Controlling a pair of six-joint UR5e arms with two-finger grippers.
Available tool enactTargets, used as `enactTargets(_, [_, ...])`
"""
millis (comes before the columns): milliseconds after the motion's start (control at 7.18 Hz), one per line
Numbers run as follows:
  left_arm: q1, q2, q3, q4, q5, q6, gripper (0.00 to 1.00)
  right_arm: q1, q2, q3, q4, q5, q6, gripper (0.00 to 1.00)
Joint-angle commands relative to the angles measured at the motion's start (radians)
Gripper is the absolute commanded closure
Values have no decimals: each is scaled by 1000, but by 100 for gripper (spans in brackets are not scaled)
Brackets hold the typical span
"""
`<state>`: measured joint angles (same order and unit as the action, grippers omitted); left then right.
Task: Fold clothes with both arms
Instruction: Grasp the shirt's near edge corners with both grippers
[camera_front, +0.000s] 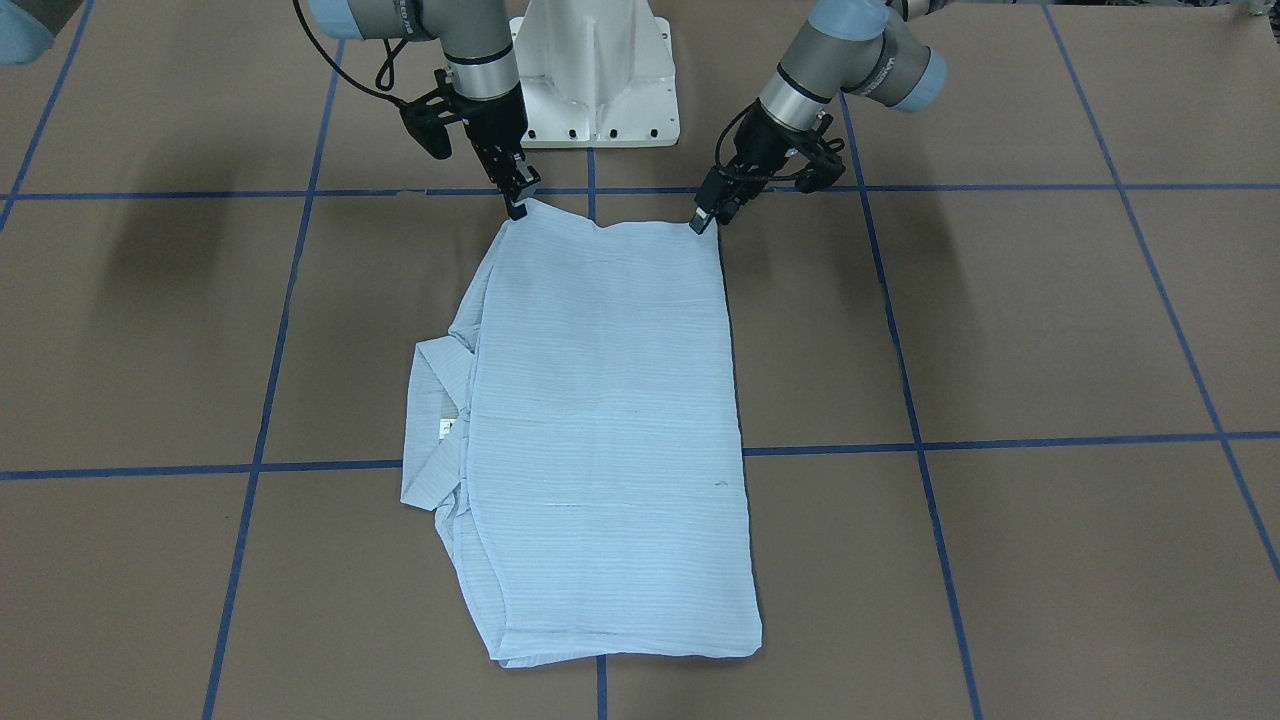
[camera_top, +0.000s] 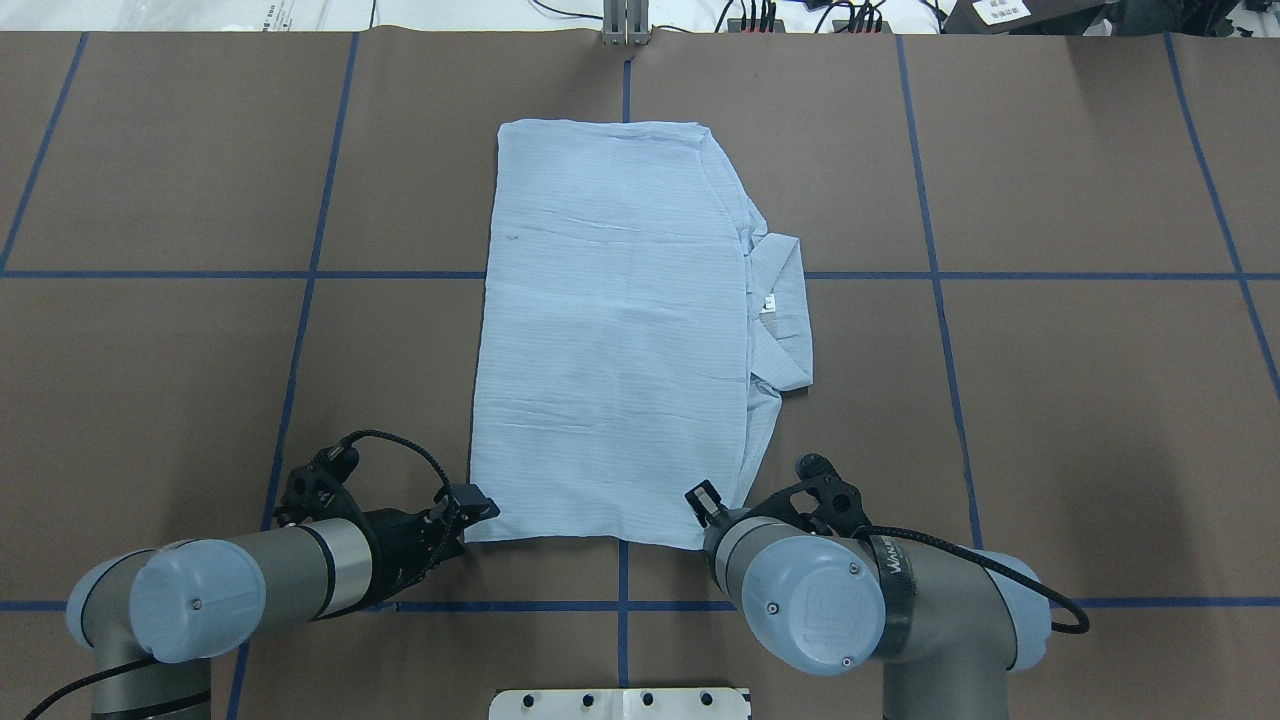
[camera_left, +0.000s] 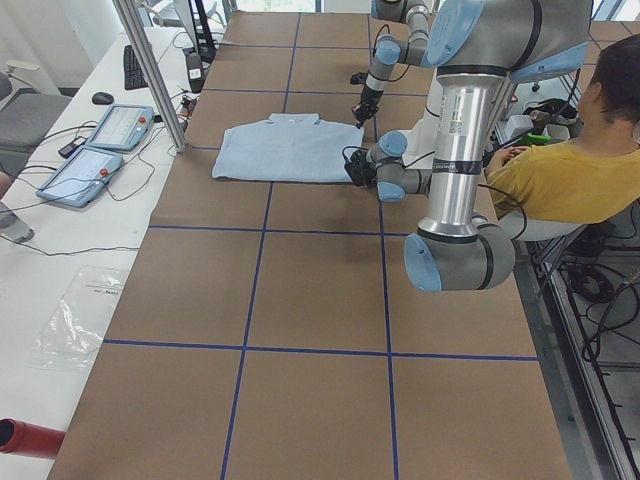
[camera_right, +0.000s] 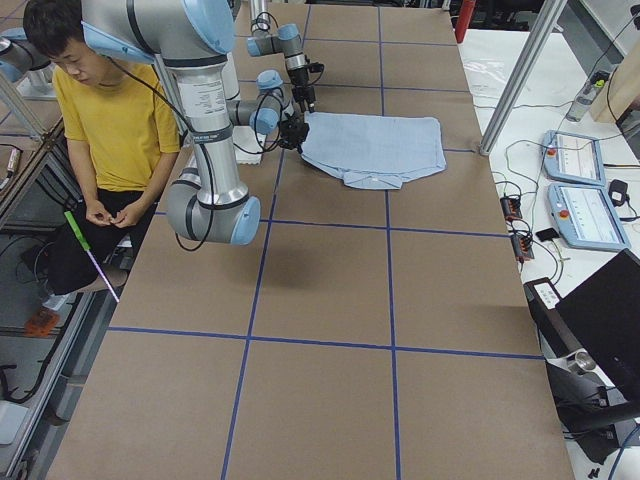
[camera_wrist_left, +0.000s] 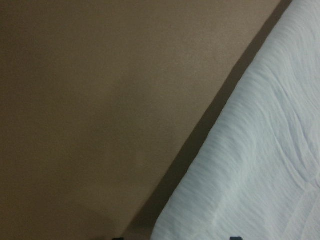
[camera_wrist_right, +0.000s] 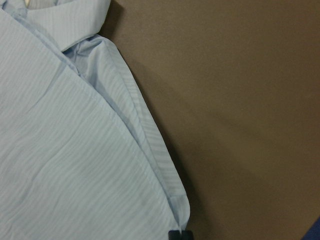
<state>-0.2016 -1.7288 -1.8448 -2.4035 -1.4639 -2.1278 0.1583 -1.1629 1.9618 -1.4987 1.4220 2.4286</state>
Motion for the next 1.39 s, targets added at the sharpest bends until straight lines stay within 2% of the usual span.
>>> enactTargets(0, [1, -3, 1, 23, 5, 2, 38, 1, 0, 2, 0, 0, 1, 100])
enactTargets(279, [2, -3, 1, 27, 5, 0, 49, 1, 0, 2, 0, 0, 1, 100])
enactTargets(418, [2, -9, 1, 27, 7, -6, 81, 1, 0, 2, 0, 0, 0, 100])
enactTargets(557, [2, -11, 1, 27, 7, -6, 100, 1, 0, 2, 0, 0, 1, 100])
enactTargets(1114, [2, -8, -42, 26, 4, -6, 100, 4, -3, 12, 0, 0, 1, 100])
enactTargets(1254, [14, -6, -84, 27, 4, -36, 100, 1, -36, 56, 2, 0, 3, 100])
